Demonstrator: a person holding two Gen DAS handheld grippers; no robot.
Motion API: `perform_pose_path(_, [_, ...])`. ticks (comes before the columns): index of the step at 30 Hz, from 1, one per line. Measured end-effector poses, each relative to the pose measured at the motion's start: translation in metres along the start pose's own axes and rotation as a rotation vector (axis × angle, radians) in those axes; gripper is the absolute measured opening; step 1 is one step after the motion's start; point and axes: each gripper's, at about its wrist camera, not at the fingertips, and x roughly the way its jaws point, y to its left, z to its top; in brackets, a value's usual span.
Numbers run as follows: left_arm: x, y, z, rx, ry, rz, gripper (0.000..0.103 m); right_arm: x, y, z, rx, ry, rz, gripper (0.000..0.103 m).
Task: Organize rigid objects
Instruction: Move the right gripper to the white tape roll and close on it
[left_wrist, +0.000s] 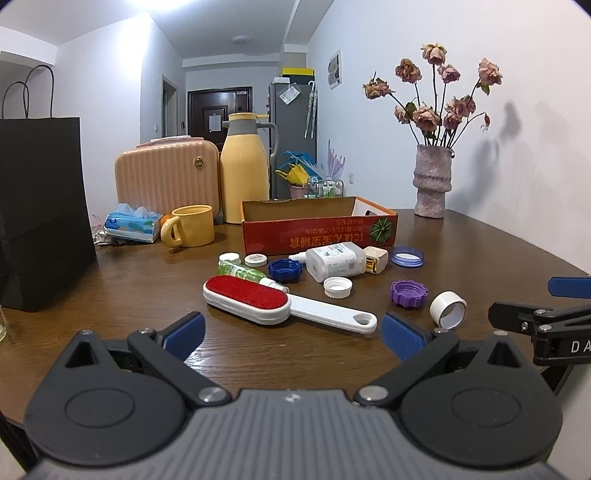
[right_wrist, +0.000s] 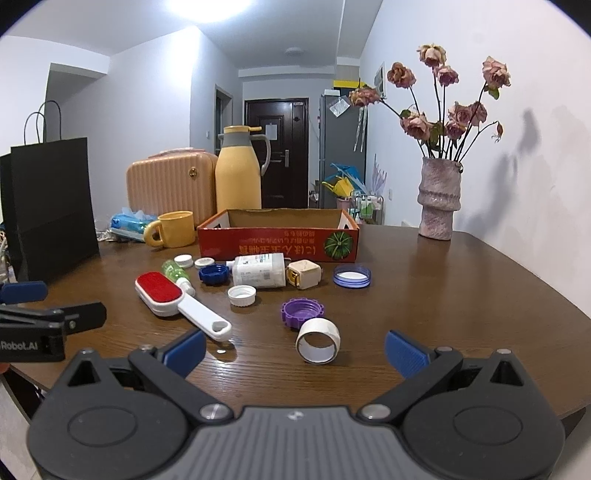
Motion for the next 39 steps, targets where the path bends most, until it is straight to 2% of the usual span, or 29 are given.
perform_pose_path(16, [0.066,0.010,0.001,-0.047,0.096,-0.005,0.103,0.070,-0.014,-0.002,0.021,0.101,-0.014,0.103])
perform_pose_path(24, [0.096,0.012,0.004,-0.059,0.125,-0.009,0.103,0.106,-0.020,-0.004,0.025,0.150,-0.023,0.099])
perform_pose_path(28, [0.111,0.013,0.006,-0.060,0.137,-0.010,0.103,0.122,-0.023,-0.005,0.027,0.177,-0.024,0.094])
perform_pose_path(39, [0.133,0.015,0.008,-0.067,0.166,0.013,0.103,0.151,-0.029,-0.002,0.047,0.200,0.000,0.059])
